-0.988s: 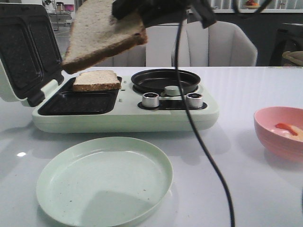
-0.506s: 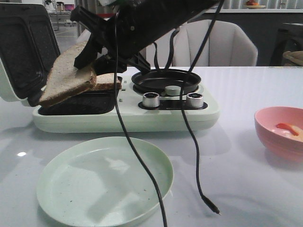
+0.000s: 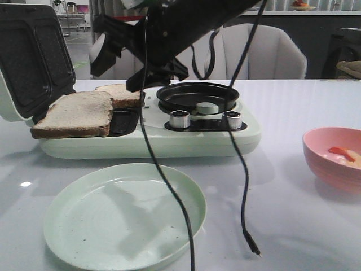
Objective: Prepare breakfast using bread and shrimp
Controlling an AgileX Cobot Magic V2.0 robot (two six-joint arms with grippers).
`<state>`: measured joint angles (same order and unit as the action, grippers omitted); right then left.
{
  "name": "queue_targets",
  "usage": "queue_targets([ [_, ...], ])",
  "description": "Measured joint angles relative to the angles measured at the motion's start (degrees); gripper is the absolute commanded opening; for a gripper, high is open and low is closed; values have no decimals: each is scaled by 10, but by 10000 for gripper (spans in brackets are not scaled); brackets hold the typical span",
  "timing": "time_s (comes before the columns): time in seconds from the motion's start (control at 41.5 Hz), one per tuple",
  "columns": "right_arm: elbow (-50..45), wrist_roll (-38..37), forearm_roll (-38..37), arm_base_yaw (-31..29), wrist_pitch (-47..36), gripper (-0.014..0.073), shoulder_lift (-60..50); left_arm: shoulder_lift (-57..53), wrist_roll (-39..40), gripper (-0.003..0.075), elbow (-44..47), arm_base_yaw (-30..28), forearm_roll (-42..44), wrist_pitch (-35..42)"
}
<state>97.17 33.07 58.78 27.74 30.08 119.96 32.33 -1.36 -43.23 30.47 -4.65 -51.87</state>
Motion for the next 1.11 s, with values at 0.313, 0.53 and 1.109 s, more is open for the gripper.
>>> queue_targets([
  [0.313, -7, -168, -321, -5, 110, 536, -164, 0, 0, 186, 0, 0, 0, 0],
  [0.53, -123, -280, -500, -3, 148, 536, -325, 0, 0, 186, 0, 0, 0, 0],
  [1.109, -505, -319, -542, -3, 158, 536, -710, 0, 0, 186, 0, 0, 0, 0],
])
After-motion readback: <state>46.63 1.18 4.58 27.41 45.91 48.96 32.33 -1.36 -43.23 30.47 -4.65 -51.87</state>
